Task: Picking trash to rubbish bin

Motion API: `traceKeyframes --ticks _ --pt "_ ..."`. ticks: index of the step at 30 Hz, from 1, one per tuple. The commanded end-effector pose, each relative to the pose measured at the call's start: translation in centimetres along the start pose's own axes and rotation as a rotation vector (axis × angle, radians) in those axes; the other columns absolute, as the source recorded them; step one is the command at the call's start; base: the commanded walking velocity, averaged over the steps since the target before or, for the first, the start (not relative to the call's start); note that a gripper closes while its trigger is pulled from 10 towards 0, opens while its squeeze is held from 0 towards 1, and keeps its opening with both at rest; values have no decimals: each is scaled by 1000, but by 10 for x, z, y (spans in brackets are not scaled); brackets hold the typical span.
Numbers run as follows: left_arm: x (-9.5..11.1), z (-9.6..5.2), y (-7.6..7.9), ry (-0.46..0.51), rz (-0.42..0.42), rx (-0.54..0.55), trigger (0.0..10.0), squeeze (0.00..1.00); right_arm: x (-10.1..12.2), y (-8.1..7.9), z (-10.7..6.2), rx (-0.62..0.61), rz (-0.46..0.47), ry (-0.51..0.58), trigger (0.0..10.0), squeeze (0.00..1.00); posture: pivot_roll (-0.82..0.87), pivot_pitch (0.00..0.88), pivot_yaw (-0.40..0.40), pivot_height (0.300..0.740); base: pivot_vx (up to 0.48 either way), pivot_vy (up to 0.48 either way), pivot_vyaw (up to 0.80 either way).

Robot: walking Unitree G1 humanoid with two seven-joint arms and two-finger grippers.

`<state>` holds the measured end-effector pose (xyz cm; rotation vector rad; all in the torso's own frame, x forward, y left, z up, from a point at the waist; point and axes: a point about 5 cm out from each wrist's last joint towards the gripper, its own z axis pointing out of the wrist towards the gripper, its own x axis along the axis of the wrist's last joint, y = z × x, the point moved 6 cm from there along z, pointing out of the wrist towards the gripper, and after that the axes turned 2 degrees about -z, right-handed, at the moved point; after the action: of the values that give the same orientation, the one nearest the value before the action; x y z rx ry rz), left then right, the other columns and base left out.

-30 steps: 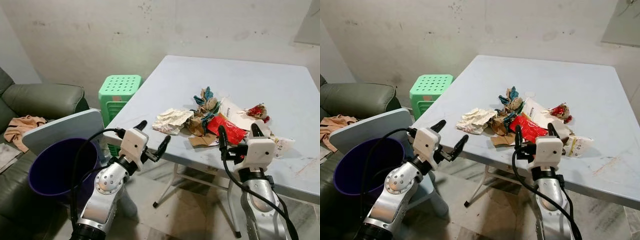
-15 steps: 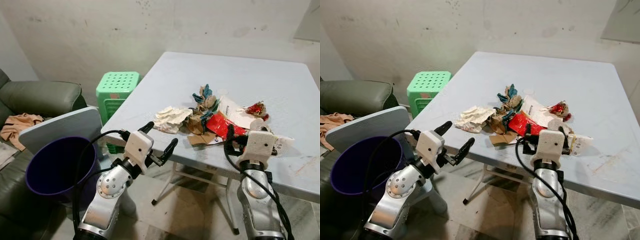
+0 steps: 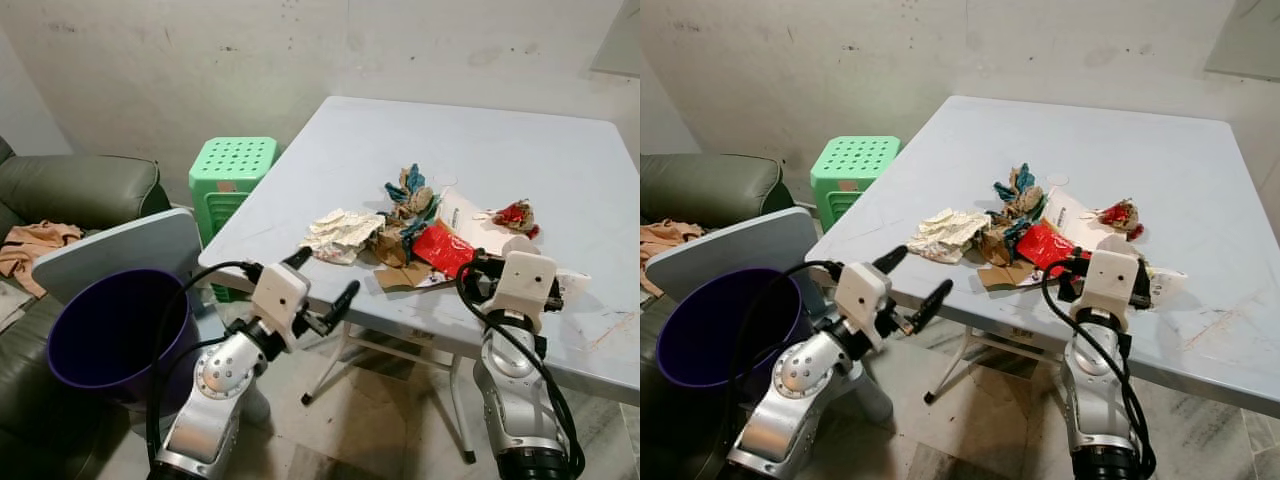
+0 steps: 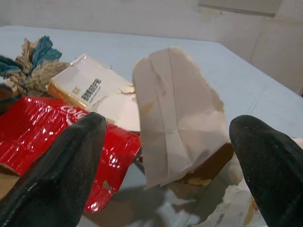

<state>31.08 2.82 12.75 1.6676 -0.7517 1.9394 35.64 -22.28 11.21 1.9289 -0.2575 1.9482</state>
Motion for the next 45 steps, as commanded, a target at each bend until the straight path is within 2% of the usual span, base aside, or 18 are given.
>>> traceKeyframes --ticks 1,3,4,5,6,9,10,11,12,13,14,25,45 --pt "-1 -2 8 -12 1 -37 10000 0 2 1 2 -18 -5 2 10000 0 49 62 58 740 0 0 0" --pt "-3 -2 16 -22 -6 -62 10000 0 2 2 1 -23 -7 1 10000 0 47 63 59 740 0 0 0" --pt "-3 -2 17 -21 -7 -67 10000 0 2 3 1 -25 -7 0 7294 0 45 63 61 740 0 0 0" --pt "-3 -2 18 -21 -11 -69 10000 0 2 3 0 -26 -7 0 7294 0 45 63 61 740 0 0 0" --pt "-3 -2 19 -20 -12 -70 10000 0 1 4 0 -29 -9 1 5137 0 43 64 61 740 0 0 0" --pt "-3 -2 19 -23 -14 -73 10000 0 1 7 -2 -37 -17 6 5059 0 39 64 62 740 0 0 0" --pt "-2 -2 18 -23 -13 -74 10000 0 1 8 -3 -43 -24 8 4588 0 39 64 62 740 0 0 0" --pt "-2 -2 18 -24 -13 -76 10000 0 0 9 -4 -46 -26 7 4588 0 39 64 62 740 0 0 0" --pt "-2 -2 19 -25 -11 -78 10000 0 0 10 -5 -52 -29 8 1059 0 39 65 64 740 0 0 0" --pt "-2 -2 19 -26 -10 -79 10000 0 0 11 -5 -56 -31 8 1059 0 39 65 64 740 0 0 0" --pt "-2 -3 18 -28 -8 -83 10000 0 0 14 -7 -69 -43 11 0 0 36 62 64 740 0 0 0" --pt "-2 -2 19 -30 -1 -99 10000 0 -2 20 -15 -95 -68 14 0 0 26 49 71 740 0 0 0" --pt "-1 1 18 -23 10 -102 10000 0 -1 21 -15 -106 -89 23 0 0 20 28 67 740 0 0 0"
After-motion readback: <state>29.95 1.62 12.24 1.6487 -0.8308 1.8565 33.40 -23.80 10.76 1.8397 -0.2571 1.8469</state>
